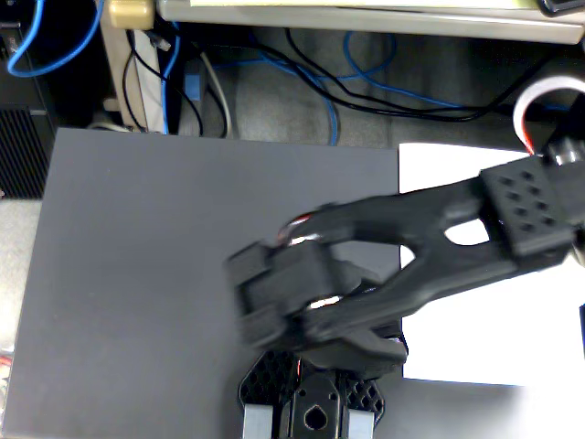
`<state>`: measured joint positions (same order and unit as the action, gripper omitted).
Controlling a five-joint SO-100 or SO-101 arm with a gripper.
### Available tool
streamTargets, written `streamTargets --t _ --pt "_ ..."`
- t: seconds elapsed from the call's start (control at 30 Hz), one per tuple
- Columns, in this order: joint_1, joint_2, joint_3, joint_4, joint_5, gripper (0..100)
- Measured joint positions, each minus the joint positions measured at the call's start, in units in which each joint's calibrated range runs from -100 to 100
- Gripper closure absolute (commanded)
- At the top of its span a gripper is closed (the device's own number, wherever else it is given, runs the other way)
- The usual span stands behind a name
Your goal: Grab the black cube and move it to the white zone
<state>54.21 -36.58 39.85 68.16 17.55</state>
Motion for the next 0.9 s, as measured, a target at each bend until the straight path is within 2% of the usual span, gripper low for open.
streamTargets --t 0.1,0.17,0.23,0.4,0.67,0.7,0.8,0.9 --pt "-5.98 10.07 8.04 -11.64 0.26 99" --pt "-11.52 15.56 8.04 -13.69 0.26 99" --pt "-18.32 18.14 8.41 -14.12 0.26 99" --pt "-24.96 19.31 11.97 -13.86 0.26 98" --pt "-26.14 19.31 13.62 -13.35 0.26 98" --pt "-26.14 19.31 13.62 -13.35 0.26 97" --pt "-26.14 19.31 13.62 -12.84 0.26 80" --pt "-26.14 19.31 13.62 -11.38 0.37 69"
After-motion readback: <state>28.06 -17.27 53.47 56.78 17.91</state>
